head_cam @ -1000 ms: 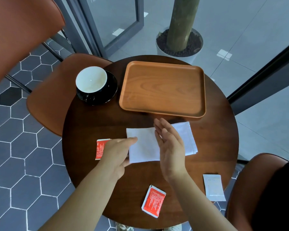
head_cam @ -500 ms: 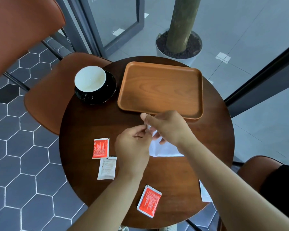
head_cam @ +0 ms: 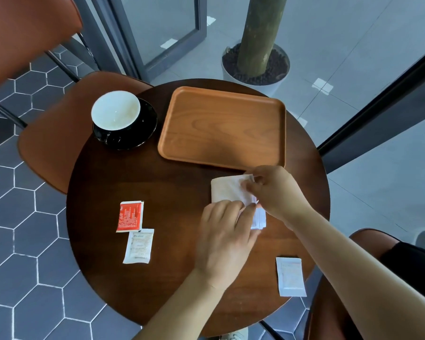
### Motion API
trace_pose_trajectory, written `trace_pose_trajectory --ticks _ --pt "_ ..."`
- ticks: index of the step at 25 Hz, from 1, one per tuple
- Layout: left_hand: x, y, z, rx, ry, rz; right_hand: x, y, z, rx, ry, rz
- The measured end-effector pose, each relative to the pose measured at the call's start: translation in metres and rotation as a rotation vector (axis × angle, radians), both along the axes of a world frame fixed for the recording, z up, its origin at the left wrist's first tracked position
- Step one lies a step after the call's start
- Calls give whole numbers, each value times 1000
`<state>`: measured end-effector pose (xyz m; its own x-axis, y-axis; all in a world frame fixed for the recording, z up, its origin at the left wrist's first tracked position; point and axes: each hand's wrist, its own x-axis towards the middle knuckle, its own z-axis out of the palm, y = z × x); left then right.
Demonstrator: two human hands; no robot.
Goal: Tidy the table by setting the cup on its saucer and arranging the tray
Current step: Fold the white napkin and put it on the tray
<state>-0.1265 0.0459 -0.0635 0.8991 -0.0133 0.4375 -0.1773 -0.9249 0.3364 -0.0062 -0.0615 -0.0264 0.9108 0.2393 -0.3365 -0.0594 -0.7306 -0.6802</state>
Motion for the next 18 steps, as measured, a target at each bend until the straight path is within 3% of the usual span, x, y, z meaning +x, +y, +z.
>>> trace_pose_trajectory --ticks 8,13,18 --pt "9 -21 -16 24 2 -15 -17 -15 -30 -144 -276 -70" --pt "-4 -11 -31 65 39 -77 -24 -21 -36 -140 -209 -167" --pt "-17 26 -31 38 78 -19 -51 -11 -37 63 91 -400"
